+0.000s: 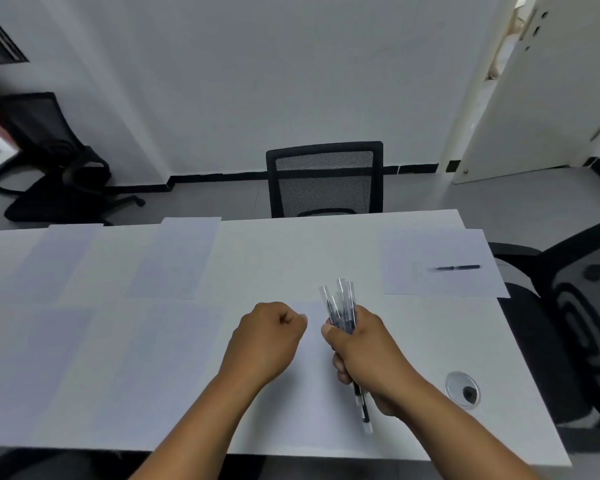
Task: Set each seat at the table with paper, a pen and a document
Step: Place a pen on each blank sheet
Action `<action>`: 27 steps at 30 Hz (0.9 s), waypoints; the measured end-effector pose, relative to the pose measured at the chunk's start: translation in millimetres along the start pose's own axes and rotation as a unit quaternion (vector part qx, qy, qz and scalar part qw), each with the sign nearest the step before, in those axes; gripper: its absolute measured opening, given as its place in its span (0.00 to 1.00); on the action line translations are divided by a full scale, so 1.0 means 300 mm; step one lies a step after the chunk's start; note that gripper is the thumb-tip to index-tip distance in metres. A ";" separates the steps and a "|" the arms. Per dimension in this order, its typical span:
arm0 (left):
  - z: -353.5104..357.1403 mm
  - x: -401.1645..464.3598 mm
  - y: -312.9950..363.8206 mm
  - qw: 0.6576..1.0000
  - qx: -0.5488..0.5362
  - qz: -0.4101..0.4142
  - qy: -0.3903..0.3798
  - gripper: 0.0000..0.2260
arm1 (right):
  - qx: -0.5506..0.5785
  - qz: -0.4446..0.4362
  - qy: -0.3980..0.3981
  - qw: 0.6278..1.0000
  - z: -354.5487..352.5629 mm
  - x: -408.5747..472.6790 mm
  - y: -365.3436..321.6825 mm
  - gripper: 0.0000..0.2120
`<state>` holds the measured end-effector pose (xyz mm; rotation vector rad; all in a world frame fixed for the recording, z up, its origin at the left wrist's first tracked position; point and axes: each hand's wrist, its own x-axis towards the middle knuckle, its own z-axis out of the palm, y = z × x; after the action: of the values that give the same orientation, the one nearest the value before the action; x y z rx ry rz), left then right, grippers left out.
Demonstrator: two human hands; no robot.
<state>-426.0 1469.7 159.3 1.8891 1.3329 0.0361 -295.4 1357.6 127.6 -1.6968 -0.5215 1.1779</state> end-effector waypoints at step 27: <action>0.248 0.293 -0.187 0.983 -0.158 -0.048 -0.086 0.15 | 0.029 0.093 0.041 0.994 0.105 0.147 0.214 0.06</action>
<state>-397.5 1503.0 39.0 1.5255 1.2188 0.0315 -314.7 1378.0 48.4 -1.7644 -0.2802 1.2375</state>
